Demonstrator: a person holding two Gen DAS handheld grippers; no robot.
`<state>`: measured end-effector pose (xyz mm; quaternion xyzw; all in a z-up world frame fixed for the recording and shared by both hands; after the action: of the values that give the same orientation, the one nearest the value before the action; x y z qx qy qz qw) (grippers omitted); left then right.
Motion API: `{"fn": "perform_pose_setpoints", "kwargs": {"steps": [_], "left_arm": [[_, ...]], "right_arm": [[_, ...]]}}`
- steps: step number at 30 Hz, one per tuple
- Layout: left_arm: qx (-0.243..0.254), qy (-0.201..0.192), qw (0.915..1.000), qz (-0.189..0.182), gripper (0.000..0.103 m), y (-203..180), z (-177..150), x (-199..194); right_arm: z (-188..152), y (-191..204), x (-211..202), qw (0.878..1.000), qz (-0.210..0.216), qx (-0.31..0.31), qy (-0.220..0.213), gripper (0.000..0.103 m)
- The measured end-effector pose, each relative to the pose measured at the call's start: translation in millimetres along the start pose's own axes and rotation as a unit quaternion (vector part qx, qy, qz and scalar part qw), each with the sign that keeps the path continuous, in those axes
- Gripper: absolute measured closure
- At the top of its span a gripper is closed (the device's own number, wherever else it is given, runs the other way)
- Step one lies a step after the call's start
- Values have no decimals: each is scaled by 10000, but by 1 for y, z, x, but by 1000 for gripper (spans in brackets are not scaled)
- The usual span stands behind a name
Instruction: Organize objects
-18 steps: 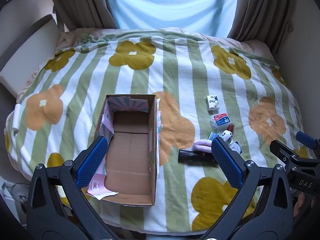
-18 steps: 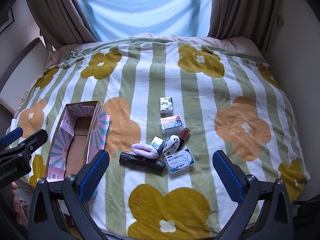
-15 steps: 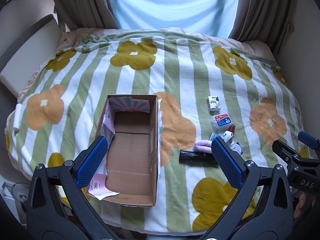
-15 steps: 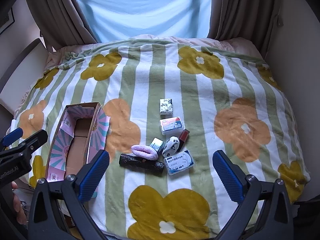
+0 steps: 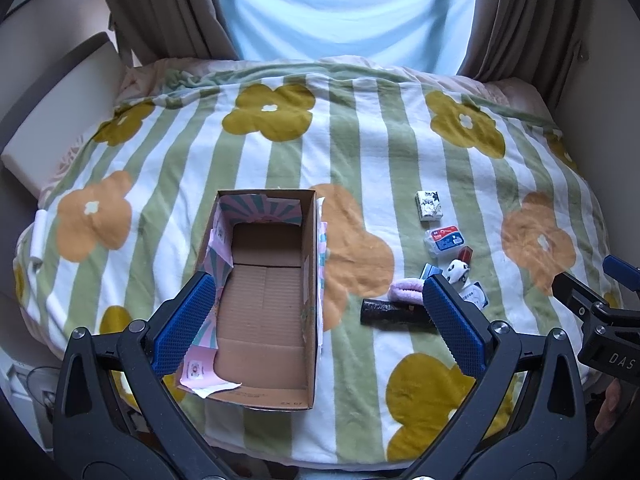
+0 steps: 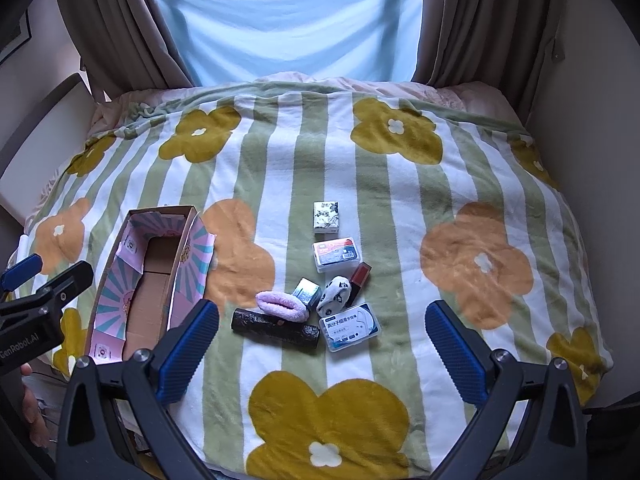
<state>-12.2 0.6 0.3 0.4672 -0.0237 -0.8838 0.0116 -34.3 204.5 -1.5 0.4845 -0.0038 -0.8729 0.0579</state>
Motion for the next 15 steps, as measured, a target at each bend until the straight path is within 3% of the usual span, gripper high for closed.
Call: {"fn": "perform_pose_setpoints", "kwargs": {"steps": [15], "left_arm": [[-71,2,9999,-79,0,1,-9,-6]], "right_arm": [[1,-2,-6,10000,19,52,-65,1]]}}
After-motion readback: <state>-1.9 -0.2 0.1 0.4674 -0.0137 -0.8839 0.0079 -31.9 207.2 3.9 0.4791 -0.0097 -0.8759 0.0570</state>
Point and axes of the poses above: each gripper's, at about its wrist camera, not at the fingertips, and x roughly the way its jaws point, y to its left, z to its top, the point moved 1 cm from there along x, roughly the way its jaws point, and after that the axes turned 5 degrees about x, right-handed, at the moved point
